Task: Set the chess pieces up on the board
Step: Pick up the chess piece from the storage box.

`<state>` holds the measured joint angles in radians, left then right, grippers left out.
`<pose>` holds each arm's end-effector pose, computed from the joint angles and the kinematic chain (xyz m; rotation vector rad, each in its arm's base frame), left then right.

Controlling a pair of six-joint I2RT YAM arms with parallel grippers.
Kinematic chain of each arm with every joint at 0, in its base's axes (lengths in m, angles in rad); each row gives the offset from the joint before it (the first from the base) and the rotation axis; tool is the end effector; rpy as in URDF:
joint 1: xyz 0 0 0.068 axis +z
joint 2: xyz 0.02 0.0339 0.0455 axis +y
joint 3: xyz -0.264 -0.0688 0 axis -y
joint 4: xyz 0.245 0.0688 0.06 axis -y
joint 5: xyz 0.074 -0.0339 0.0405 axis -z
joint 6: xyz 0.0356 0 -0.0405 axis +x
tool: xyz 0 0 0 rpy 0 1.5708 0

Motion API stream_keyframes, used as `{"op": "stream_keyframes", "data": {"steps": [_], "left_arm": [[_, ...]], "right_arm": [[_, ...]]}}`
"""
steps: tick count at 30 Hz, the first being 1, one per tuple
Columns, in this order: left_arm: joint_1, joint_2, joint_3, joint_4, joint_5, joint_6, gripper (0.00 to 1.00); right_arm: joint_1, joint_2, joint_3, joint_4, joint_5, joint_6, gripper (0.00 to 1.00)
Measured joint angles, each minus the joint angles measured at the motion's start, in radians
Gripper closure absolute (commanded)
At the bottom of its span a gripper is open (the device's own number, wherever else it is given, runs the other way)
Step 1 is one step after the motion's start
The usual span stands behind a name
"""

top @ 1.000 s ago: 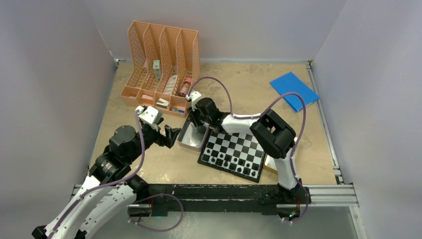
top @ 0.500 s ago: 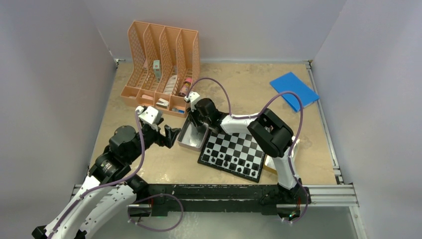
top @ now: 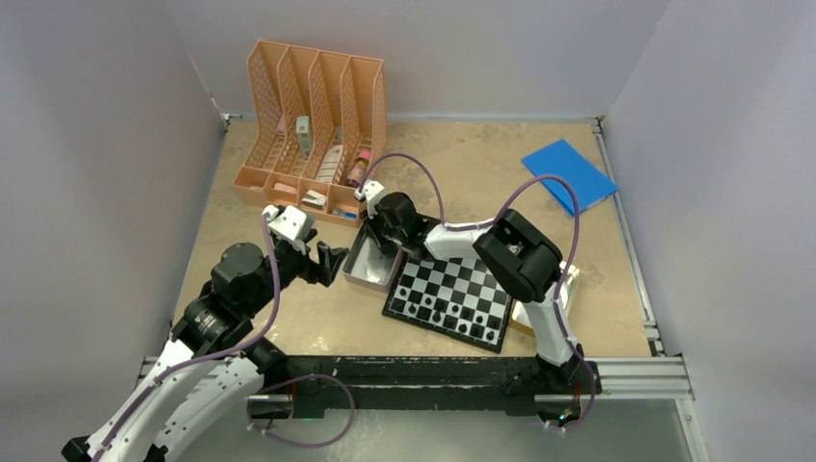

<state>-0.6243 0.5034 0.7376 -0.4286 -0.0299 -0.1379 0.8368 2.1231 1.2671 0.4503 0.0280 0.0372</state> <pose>0.0985 -0.0697 0.3349 0.4108 1.7474 -0.5241 0.3123 0.3447 0.1493 -0.7677 1.8646 0.5366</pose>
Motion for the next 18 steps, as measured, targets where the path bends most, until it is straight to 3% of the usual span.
{"op": "stream_keyframes", "data": {"steps": [10, 18], "left_arm": [[0.000, 0.000, 0.000, 0.000, 0.002, 0.000, 0.31], [0.000, 0.000, -0.003, 0.004, 0.016, 0.003, 0.36]], "right_arm": [[0.000, -0.005, -0.011, 0.009, -0.009, -0.014, 0.95], [0.000, -0.105, -0.069, -0.006, -0.047, -0.007, 1.00]]}}
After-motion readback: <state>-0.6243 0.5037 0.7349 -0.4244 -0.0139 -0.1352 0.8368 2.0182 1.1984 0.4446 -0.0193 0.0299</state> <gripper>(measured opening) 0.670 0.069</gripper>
